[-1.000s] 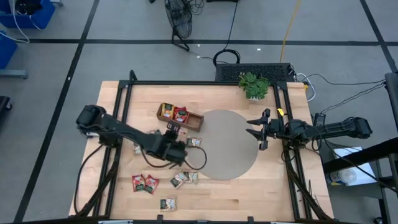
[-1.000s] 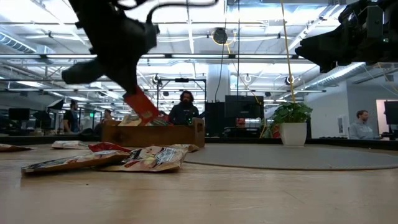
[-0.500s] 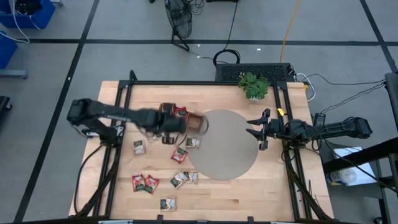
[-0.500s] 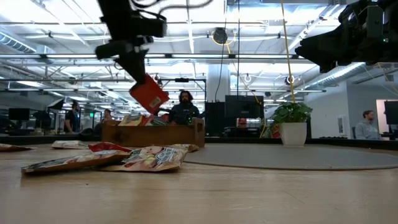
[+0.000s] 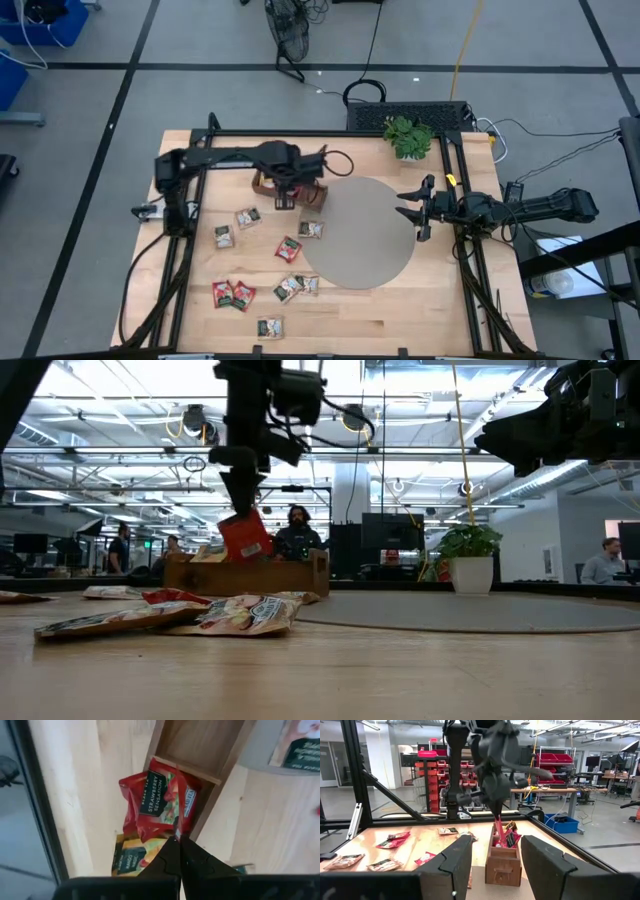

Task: Pick & Place Tea
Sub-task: Put the red tea bag into the middle section of the wooden organizer

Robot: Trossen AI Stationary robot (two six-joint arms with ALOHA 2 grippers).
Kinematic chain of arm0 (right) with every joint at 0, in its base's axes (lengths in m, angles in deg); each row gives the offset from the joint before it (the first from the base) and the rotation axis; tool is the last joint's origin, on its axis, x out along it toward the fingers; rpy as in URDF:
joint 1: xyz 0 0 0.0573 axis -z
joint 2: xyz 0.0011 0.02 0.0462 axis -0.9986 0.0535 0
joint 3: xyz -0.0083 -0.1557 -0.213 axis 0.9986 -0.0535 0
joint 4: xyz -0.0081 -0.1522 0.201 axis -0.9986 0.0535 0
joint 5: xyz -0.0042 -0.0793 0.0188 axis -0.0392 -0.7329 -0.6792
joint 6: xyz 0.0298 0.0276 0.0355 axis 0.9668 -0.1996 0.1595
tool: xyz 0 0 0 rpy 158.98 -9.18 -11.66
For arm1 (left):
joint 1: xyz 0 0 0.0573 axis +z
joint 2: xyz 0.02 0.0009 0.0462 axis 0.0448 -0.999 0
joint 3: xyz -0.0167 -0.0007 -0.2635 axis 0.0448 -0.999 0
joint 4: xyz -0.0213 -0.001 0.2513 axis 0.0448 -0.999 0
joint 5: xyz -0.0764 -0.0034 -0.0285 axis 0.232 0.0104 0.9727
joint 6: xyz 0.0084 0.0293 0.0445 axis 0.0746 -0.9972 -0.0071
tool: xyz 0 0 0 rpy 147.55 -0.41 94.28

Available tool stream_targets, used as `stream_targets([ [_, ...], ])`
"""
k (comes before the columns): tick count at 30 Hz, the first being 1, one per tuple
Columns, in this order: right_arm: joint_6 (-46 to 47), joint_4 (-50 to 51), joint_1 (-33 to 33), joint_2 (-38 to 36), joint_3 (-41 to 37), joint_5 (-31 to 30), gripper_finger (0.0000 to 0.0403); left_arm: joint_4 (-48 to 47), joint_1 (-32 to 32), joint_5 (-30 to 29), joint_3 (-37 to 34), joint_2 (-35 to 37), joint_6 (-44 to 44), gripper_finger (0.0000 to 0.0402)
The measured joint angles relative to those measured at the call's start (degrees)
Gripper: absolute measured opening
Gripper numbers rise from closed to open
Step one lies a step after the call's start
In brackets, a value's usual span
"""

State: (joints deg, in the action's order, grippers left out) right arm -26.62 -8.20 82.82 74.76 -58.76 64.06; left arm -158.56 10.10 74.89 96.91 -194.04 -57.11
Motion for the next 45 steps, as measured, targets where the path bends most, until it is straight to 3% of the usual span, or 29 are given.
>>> stream_targets([
  [5, 0.0, 0.0, 0.0, 0.0, 0.0, 0.0, 0.0155, -3.1, 0.3, -0.1, 3.1, -4.8, -1.6, 0.0001],
  [14, 0.0, 0.0, 0.0, 0.0, 0.0, 0.0, 0.0155, -4.9, 0.9, -0.5, 4.3, -6.2, -2.8, 0.0001],
  [19, 0.0, 0.0, 0.0, 0.0, 0.0, 0.0, 0.0155, -5.7, 0.8, -5.2, 4.3, -6.1, -2.3, 0.0003],
  [45, 0.0, 0.0, 0.0, 0.0, 0.0, 0.0, 0.0155, 6.1, -0.2, -4.7, 3.6, -6.3, -10.5, 0.0003],
])
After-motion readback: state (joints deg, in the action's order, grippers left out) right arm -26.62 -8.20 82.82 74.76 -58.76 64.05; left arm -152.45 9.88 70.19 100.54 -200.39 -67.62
